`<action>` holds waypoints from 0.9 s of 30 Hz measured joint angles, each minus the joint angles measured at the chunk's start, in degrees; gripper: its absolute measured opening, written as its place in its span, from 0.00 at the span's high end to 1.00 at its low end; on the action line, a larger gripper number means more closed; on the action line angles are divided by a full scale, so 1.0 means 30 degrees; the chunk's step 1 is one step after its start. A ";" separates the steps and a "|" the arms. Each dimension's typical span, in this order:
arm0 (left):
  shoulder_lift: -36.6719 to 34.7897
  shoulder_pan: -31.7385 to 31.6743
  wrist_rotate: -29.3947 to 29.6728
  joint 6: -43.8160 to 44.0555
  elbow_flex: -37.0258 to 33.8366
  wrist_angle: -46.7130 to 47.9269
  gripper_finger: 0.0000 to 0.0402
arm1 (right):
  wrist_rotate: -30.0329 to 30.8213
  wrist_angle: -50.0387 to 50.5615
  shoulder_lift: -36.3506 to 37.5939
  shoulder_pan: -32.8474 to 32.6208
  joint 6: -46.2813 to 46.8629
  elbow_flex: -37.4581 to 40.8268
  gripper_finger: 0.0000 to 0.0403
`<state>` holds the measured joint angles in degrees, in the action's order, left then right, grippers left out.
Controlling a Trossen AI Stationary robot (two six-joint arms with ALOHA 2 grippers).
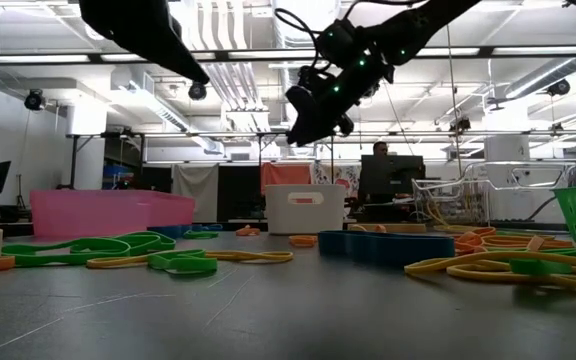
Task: Sort rubber bands into baskets
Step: Put the green rubber band into the green bin
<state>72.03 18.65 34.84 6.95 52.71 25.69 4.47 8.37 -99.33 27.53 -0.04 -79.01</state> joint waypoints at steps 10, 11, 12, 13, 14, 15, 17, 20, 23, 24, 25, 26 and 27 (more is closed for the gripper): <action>0.0836 -0.0007 -0.2882 0.0586 0.0060 0.0108 0.55 | -0.0663 0.5076 0.2602 -0.1046 0.0074 -0.0146 0.58; 0.0908 -0.0005 -0.3716 0.1105 0.0248 0.0574 0.55 | -0.0668 0.5434 0.2957 -0.1251 0.0074 -0.0058 0.58; 0.0962 0.0012 -0.4487 0.1634 0.0500 0.1069 0.55 | -0.0663 0.5727 0.3305 -0.1488 0.0094 0.0027 0.58; 0.1013 0.0015 -0.5193 0.2268 0.0810 0.1764 0.55 | -0.0663 0.5965 0.3617 -0.1715 0.0143 0.0106 0.58; 0.1093 0.0022 -0.5657 0.2888 0.1172 0.2492 0.55 | -0.0659 0.6210 0.3948 -0.1963 0.0144 0.0188 0.59; 0.1194 0.0022 -0.5948 0.3426 0.1513 0.3037 0.55 | -0.0652 0.6405 0.4243 -0.2230 0.0147 0.0293 0.59; 0.1473 0.0119 -0.6297 0.4315 0.1965 0.4133 0.55 | -0.0646 0.6513 0.4798 -0.2860 0.0147 0.0568 0.59; 0.1914 0.0249 -0.7849 0.5347 0.2208 0.5037 0.55 | -0.0656 0.6631 0.5623 -0.3871 0.0245 0.1267 0.59; 0.2450 0.0360 -0.9611 0.6840 0.2205 0.5636 0.55 | -0.0560 0.6591 0.6434 -0.4771 0.0663 0.1953 0.59; 0.2687 0.0421 -1.0098 0.7302 0.2190 0.5745 0.55 | -0.0492 0.6556 0.6654 -0.5067 0.0745 0.2148 0.60; 0.2961 0.0527 -1.0558 0.7588 0.2163 0.5858 0.55 | -0.0491 0.6482 0.6879 -0.5305 0.0805 0.2362 0.60; 0.3232 0.0655 -1.0852 0.7748 0.2148 0.5953 0.55 | -0.0484 0.6410 0.7048 -0.5555 0.0821 0.2590 0.60; 0.3547 0.0771 -1.0932 0.7811 0.2142 0.5922 0.55 | -0.0481 0.6361 0.7197 -0.5813 0.0836 0.2798 0.61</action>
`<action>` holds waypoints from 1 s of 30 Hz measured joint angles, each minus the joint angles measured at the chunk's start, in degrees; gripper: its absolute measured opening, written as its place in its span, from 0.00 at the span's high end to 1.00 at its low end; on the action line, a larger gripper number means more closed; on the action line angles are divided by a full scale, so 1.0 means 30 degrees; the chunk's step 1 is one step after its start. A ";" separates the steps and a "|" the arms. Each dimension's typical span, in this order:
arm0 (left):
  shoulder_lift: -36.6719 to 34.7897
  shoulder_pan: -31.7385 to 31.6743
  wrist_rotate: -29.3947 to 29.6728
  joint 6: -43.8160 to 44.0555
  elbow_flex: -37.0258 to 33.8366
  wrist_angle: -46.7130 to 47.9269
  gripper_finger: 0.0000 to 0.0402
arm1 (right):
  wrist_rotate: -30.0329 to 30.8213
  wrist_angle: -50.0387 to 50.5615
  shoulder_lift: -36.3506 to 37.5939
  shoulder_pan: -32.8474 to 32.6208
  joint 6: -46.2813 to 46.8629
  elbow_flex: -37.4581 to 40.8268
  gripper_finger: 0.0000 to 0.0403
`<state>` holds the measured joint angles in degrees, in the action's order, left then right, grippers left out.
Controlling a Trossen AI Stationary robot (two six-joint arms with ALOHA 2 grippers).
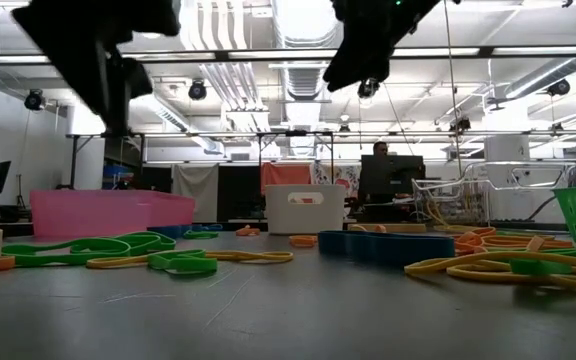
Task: Sort rubber bands into baskets
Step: Put the green rubber band into the green bin
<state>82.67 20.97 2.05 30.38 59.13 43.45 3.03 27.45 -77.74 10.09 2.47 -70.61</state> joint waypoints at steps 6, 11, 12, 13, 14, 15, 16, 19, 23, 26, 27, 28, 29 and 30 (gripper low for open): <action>0.2039 -0.0061 0.1015 -0.0832 0.0051 -0.0393 0.55 | 0.0000 -0.0656 0.0754 -0.1014 0.0537 0.1155 0.63; 0.3172 -0.0420 0.1067 -0.1447 0.0051 -0.0502 0.55 | 0.0035 -0.0987 0.1407 -0.1514 0.1033 0.2032 0.65; 0.3261 -0.0507 0.1195 -0.1533 0.0051 -0.0558 0.55 | 0.0015 -0.0983 0.1523 -0.1559 0.1142 0.2205 0.65; 0.3337 -0.0574 0.1420 -0.1660 0.0051 -0.0618 0.55 | 0.0017 -0.1046 0.1625 -0.1597 0.1194 0.2371 0.66; 0.3384 -0.0639 0.1634 -0.1790 0.0037 -0.0721 0.55 | 0.0013 -0.1187 0.1751 -0.1618 0.1259 0.2559 0.66; 0.3411 -0.0687 0.1817 -0.1916 -0.0052 -0.0938 0.55 | 0.0022 -0.1348 0.1830 -0.1618 0.1323 0.2773 0.66; 0.3432 -0.0781 0.1876 -0.2056 -0.0173 -0.1159 0.55 | 0.0029 -0.1416 0.1946 -0.1618 0.1344 0.2936 0.65; 0.3556 -0.1066 0.1829 -0.2460 -0.0662 -0.2050 0.55 | 0.0036 -0.1428 0.2185 -0.1618 0.1512 0.3254 0.65; 0.3687 -0.1323 0.1864 -0.2839 -0.0973 -0.2773 0.55 | 0.0029 -0.1482 0.2436 -0.1618 0.1716 0.3516 0.65; 0.3684 -0.1416 0.1857 -0.3050 -0.1414 -0.3329 0.56 | 0.0022 -0.1475 0.2542 -0.1619 0.1796 0.3579 0.66; 0.3685 -0.1437 0.1887 -0.3054 -0.1634 -0.3540 0.57 | 0.0029 -0.1475 0.2559 -0.1625 0.1803 0.3579 0.66; 0.3686 -0.1459 0.1944 -0.3050 -0.1882 -0.3833 0.58 | 0.0026 -0.1468 0.2572 -0.1625 0.1800 0.3579 0.66; 0.3683 -0.1475 0.1963 -0.3045 -0.2135 -0.4116 0.59 | 0.0029 -0.1468 0.2574 -0.1625 0.1803 0.3579 0.66; 0.3680 -0.1478 0.1984 -0.2993 -0.2373 -0.4295 0.60 | 0.0026 -0.1460 0.2574 -0.1625 0.1807 0.3579 0.66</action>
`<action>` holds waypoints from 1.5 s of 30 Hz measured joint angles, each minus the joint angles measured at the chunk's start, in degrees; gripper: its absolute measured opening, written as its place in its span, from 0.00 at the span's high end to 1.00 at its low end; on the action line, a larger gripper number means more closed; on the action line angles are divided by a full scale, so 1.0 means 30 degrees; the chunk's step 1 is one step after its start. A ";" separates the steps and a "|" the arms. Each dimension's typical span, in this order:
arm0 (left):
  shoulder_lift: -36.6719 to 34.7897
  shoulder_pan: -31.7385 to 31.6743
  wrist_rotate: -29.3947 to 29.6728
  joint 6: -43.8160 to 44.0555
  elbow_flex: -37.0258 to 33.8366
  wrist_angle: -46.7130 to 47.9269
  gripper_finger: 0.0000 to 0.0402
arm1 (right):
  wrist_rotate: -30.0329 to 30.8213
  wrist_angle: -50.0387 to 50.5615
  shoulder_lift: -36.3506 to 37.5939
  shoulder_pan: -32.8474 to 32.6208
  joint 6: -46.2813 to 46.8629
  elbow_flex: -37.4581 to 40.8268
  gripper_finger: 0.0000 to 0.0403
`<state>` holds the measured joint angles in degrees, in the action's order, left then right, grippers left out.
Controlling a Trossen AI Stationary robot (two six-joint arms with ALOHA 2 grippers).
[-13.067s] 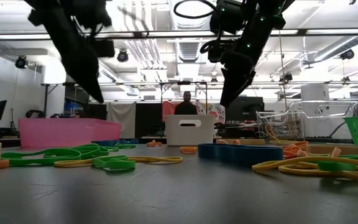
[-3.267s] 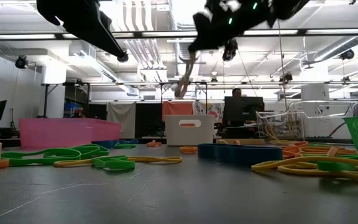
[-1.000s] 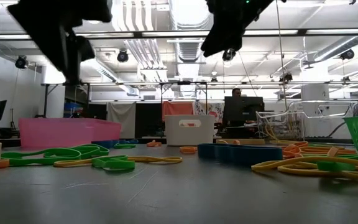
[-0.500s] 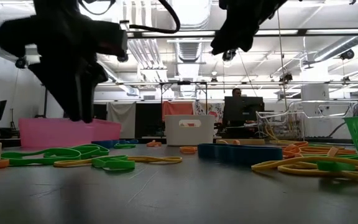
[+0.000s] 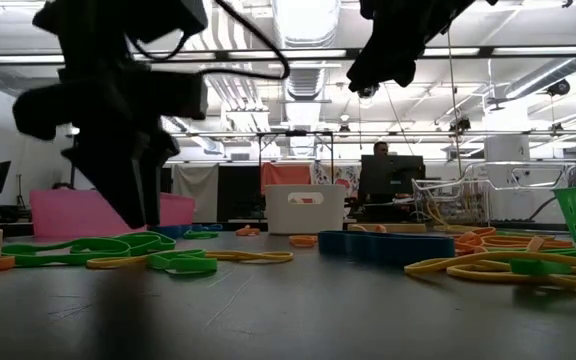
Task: Sort rubber bands into baskets
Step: Put the green rubber band into the green bin
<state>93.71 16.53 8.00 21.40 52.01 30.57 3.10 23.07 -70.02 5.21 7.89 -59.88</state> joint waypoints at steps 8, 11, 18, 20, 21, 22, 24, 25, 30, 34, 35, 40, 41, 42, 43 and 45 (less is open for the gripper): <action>0.0007 0.0007 -0.0002 0.0230 -0.0396 -0.0236 0.68 | -0.0004 0.0022 0.0000 0.0000 0.0018 0.0000 0.67; 0.0008 0.0007 0.0012 0.0067 -0.0396 -0.0270 0.73 | -0.0004 0.0022 0.0000 0.0000 0.0018 0.0000 0.66; 0.0015 0.0007 0.0175 -0.0343 -0.0396 -0.0320 0.97 | -0.0004 0.0036 0.0000 0.0000 0.0018 0.0000 0.67; 0.0015 0.0007 0.0217 -0.0497 -0.0396 -0.0320 0.98 | -0.0004 0.0051 0.0000 0.0000 0.0018 0.0000 0.67; 0.0015 0.0007 0.0386 -0.0613 -0.0396 -0.0320 0.99 | -0.0004 0.0051 0.0000 0.0000 0.0018 0.0000 0.67; 0.0014 0.0023 0.0595 -0.0667 -0.0396 -0.0320 0.99 | -0.0004 0.0051 0.0000 0.0000 0.0018 0.0000 0.67; -0.0039 0.0051 0.0682 -0.0842 -0.0396 -0.0278 1.00 | -0.0004 0.0051 0.0000 0.0000 0.0018 0.0000 0.67; -0.0104 0.0051 0.0693 -0.0912 -0.0396 -0.0245 1.00 | -0.0004 0.0051 0.0000 0.0000 0.0018 0.0000 0.67; -0.0458 -0.0114 0.1627 0.0447 -0.0388 0.0174 0.99 | -0.0004 0.0022 0.0000 0.0000 0.0018 0.0000 0.68; -0.0490 -0.0443 0.1581 0.1605 -0.0388 0.0143 0.95 | -0.0004 -0.0021 0.0000 0.0000 0.0038 0.0000 0.68; -0.0428 -0.0481 0.1563 0.1687 -0.0388 0.0131 0.93 | -0.0004 -0.0054 0.0000 0.0000 0.0033 0.0000 0.68; -0.0029 -0.0532 0.1499 0.1703 -0.0630 0.0163 0.83 | -0.0004 -0.0381 0.0000 0.0000 0.0033 0.0000 0.68; -0.0029 -0.0532 0.1412 0.1700 -0.0672 0.0146 0.81 | -0.0004 -0.0372 0.0000 0.0000 0.0033 0.0007 0.68; -0.0035 -0.0532 0.1304 0.1707 -0.0680 0.0125 0.79 | -0.0004 -0.0372 0.0000 0.0000 0.0033 0.0012 0.68; -0.0036 -0.0532 0.1173 0.1705 -0.0698 0.0066 0.78 | -0.0004 -0.0372 0.0000 0.0000 0.0033 0.0030 0.68; -0.0036 -0.0532 0.1145 0.1693 -0.0731 0.0139 0.75 | -0.0004 -0.0367 0.0000 0.0000 0.0033 0.0051 0.68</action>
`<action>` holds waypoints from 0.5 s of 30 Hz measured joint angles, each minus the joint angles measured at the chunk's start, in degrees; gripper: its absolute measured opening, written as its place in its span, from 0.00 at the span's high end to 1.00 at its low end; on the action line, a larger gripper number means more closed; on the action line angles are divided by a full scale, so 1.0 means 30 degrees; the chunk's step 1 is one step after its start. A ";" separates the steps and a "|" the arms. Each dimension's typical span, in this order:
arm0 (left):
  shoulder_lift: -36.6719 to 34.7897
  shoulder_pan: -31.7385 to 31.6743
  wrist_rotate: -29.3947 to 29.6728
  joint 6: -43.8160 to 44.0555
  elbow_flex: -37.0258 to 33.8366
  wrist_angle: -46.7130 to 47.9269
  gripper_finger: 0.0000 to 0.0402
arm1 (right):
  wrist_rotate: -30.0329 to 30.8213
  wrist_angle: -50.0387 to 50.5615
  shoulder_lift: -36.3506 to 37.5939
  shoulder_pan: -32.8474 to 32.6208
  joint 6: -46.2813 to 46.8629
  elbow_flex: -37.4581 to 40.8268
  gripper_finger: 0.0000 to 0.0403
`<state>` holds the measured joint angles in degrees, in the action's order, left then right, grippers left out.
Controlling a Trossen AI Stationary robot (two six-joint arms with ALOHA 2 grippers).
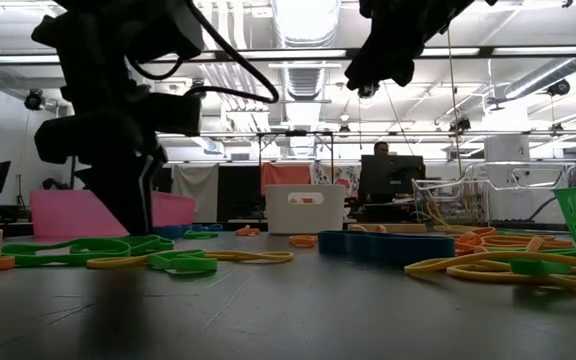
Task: Sort rubber bands into baskets
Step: Put the green rubber band into the green bin
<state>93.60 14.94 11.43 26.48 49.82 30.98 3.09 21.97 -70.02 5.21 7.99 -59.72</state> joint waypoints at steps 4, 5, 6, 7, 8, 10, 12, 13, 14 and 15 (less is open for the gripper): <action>0.0000 0.0000 -0.0005 -0.0017 0.0000 -0.0037 0.72 | -0.0007 -0.0005 0.0000 0.0000 0.0000 0.0043 0.67; 0.0000 0.0000 -0.0005 -0.0083 0.0000 -0.0049 0.72 | -0.0007 -0.0005 0.0000 0.0000 0.0000 0.0056 0.67; 0.0005 0.0000 -0.0005 -0.0129 -0.0019 -0.0074 0.72 | -0.0007 -0.0005 0.0000 0.0000 0.0000 0.0082 0.68; 0.0020 0.0000 -0.0003 -0.0153 -0.0055 -0.0060 0.73 | -0.0007 -0.0008 0.0000 0.0000 0.0000 0.0108 0.68; 0.0033 0.0000 -0.0005 -0.0153 -0.0123 -0.0044 0.74 | -0.0002 -0.0010 0.0000 0.0000 0.0000 0.0143 0.68; 0.0044 0.0000 -0.0005 -0.0237 -0.0204 0.0007 0.77 | -0.0007 -0.0005 0.0000 0.0000 0.0001 0.0228 0.68; 0.0044 0.0000 0.0002 -0.0530 -0.0189 -0.0042 0.84 | -0.0007 -0.0004 0.0000 0.0000 0.0065 0.0291 0.68; 0.0044 0.0000 -0.0005 -0.0688 -0.0163 -0.0003 0.89 | -0.0007 -0.0012 0.0000 0.0000 0.0129 0.0306 0.68; 0.0044 0.0000 -0.0005 -0.0820 -0.0153 -0.0014 0.94 | -0.0004 -0.0005 0.0000 0.0000 0.0162 0.0320 0.68; 0.0044 0.0000 -0.0005 -0.0896 -0.0146 -0.0022 0.97 | -0.0007 0.0003 0.0000 0.0000 0.0180 0.0328 0.68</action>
<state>93.73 14.94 11.42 23.79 49.39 30.92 3.07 21.98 -70.02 5.21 8.53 -58.74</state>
